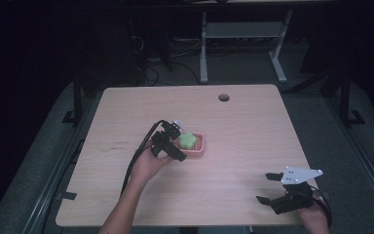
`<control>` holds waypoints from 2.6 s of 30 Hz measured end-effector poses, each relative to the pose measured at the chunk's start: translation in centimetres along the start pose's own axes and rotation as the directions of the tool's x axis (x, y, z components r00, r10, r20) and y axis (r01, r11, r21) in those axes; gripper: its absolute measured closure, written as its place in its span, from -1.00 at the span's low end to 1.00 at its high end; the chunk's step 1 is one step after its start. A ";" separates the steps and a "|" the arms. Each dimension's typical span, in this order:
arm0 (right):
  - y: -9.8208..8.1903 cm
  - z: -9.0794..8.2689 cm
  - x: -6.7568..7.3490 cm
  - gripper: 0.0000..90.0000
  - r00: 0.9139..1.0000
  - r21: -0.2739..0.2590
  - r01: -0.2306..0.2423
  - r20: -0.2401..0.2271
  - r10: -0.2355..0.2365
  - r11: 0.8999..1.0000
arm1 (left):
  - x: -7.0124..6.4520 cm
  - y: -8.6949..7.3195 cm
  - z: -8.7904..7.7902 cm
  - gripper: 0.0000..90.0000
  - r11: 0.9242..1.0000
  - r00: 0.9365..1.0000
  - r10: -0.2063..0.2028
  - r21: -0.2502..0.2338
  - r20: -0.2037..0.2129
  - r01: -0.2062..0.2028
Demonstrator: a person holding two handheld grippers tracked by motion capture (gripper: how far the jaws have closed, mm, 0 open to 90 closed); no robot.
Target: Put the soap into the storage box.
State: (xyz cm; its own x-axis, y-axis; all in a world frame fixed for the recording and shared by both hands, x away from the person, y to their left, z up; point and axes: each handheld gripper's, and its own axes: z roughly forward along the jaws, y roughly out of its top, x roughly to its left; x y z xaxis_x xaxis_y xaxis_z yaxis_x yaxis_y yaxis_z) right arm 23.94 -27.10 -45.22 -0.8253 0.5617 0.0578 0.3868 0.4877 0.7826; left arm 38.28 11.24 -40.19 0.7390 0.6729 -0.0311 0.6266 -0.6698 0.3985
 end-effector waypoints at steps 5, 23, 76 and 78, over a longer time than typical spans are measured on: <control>0.0 0.1 0.0 -0.69 1.000 0.003 0.002 -0.001 -0.002 1.000 | -0.1 -0.7 -0.1 -0.56 1.000 1.000 0.005 -0.002 0.000 -0.005; 0.0 0.2 0.0 -0.69 1.000 0.012 0.000 0.002 0.000 1.000 | -1.1 -3.0 -0.9 -0.56 0.999 1.000 0.025 -0.022 0.000 -0.025; -0.3 0.8 -0.1 -0.69 1.000 0.048 -0.009 0.015 0.008 0.999 | -2.6 -11.1 -2.3 -0.55 0.998 1.000 0.012 -0.054 0.005 -0.012; -0.3 0.8 -0.1 -0.69 1.000 0.049 -0.010 0.014 0.009 0.999 | -2.5 -11.5 -2.3 -0.55 0.998 1.000 0.009 -0.056 0.008 -0.009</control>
State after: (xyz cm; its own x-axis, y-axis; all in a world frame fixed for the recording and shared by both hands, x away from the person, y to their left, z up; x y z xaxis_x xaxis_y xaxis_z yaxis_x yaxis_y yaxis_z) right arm 24.22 -26.77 -45.94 -0.8159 0.5755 0.0560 0.4145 0.5145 0.7507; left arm 28.65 17.92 -42.61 0.7466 0.6644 -0.0344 0.6052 -0.6568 0.4498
